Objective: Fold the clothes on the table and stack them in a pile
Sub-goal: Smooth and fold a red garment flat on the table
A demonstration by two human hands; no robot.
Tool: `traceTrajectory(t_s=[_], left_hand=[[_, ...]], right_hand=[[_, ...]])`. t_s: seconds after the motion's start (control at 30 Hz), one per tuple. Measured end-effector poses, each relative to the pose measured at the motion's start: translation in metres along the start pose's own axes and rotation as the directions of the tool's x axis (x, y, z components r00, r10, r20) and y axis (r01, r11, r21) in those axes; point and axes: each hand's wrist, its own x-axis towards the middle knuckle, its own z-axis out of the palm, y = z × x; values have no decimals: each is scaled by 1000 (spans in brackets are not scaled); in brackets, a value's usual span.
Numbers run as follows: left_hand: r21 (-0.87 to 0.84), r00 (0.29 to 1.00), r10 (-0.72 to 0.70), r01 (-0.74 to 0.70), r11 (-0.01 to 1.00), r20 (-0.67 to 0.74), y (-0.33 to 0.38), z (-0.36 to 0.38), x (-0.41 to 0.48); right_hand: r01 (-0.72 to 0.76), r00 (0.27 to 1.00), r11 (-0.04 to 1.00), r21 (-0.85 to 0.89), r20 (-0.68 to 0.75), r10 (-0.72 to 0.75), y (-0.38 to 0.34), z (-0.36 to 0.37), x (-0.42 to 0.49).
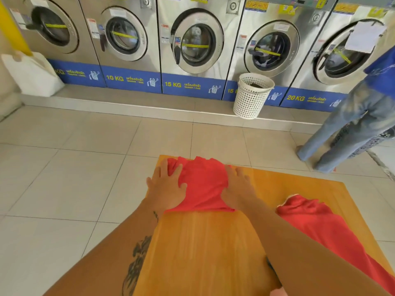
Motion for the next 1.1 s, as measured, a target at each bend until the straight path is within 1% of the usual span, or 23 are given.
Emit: traceTrajectory(t_s=[0.03, 0.07, 0.1, 0.17, 0.27, 0.33, 0.4, 0.43, 0.53, 0.6, 0.63, 0.73, 0.8, 0.87, 1.0, 1.1], left_hand=[[125, 999, -7, 3, 992, 35, -4, 10, 1], [193, 999, 3, -12, 981, 50, -8, 20, 0], [214, 998, 18, -31, 976, 62, -11, 29, -2], [187, 997, 36, -50, 981, 75, -19, 43, -6], [167, 998, 32, -42, 985, 62, -26, 53, -6], [162, 993, 25, -43, 986, 113, -24, 47, -2], [142, 991, 43, -60, 988, 125, -22, 40, -5], [132, 994, 63, -75, 988, 91, -24, 36, -12], [67, 989, 122, -116, 991, -81, -34, 31, -54], [17, 986, 72, -71, 997, -150, -46, 35, -90], [-1, 988, 23, -24, 1000, -153, -51, 37, -107], [-55, 988, -123, 118, 991, -93, -59, 46, -152], [-72, 986, -145, 139, 988, -86, -60, 53, -167], [-63, 985, -149, 143, 988, -89, -61, 55, -169], [-47, 979, -184, 180, 983, -85, -60, 59, -174], [-64, 974, -210, 205, 977, -88, -60, 60, -183]], right_hand=[[20, 998, 997, -69, 65, -15, -1, 12, -3], [36, 991, 994, -100, 130, -23, -1, 24, -8], [41, 984, 992, -118, 177, -20, -1, 35, -12], [28, 979, 989, -146, 204, 2, 1, 47, -14], [-10, 966, 992, -128, 254, 43, -1, 40, -6], [-19, 952, 995, -96, 303, 48, -4, 28, -5], [-6, 957, 997, -80, 290, 30, -4, 20, -8], [10, 966, 997, -80, 259, 11, -3, 18, -13], [79, 986, 994, -75, 154, -67, 0, 20, -40], [92, 986, 994, -63, 148, -82, 4, 29, -64], [84, 984, 994, -69, 165, -72, 7, 35, -77], [68, 966, 989, -135, 256, -31, 11, 53, -112], [109, 954, 965, -240, 297, -34, 16, 68, -130], [138, 953, 946, -293, 299, -46, 20, 74, -140], [183, 944, 927, -327, 322, -73, 21, 67, -145], [202, 935, 928, -313, 344, -87, 21, 66, -150]])
